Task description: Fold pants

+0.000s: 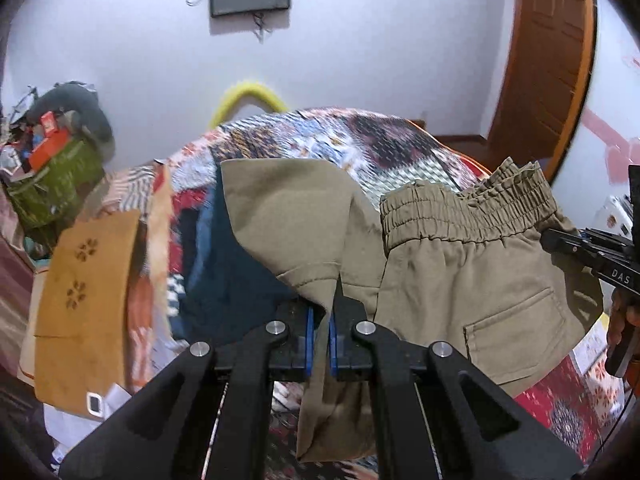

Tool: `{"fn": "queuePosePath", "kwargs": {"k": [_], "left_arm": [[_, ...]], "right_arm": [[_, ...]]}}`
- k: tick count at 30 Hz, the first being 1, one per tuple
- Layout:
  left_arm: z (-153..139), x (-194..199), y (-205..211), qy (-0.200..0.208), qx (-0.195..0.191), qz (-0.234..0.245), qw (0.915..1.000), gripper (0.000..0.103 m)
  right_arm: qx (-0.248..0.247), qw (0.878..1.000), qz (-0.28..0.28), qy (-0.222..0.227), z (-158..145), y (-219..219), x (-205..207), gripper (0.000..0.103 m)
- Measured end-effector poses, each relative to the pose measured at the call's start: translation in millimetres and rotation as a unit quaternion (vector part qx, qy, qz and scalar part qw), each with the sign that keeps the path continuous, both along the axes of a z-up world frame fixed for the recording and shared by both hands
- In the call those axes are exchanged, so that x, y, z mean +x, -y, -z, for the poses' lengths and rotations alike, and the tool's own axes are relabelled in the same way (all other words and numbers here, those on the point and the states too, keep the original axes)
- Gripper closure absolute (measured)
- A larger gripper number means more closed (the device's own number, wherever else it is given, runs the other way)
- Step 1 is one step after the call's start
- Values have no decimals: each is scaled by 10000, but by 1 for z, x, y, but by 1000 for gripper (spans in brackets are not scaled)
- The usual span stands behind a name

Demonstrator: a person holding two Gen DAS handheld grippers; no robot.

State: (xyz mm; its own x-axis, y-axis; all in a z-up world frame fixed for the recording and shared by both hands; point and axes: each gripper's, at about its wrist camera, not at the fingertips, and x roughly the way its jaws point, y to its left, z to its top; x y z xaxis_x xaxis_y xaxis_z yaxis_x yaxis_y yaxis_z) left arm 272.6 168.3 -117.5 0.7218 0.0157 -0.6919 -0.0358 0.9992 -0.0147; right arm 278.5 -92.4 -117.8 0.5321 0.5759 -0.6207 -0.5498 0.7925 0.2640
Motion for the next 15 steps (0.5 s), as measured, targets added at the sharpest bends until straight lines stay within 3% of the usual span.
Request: {"fn": "queuePosePath", "kwargs": {"k": [7, 15], "left_arm": [[2, 39, -51, -18, -13, -548, 9985, 98], [47, 91, -118, -358, -99, -1179, 9923, 98]], "right_arm": [[-121, 9995, -241, 167, -5, -53, 47, 90], [-309, 9987, -398, 39, 28, -121, 96, 90]]}}
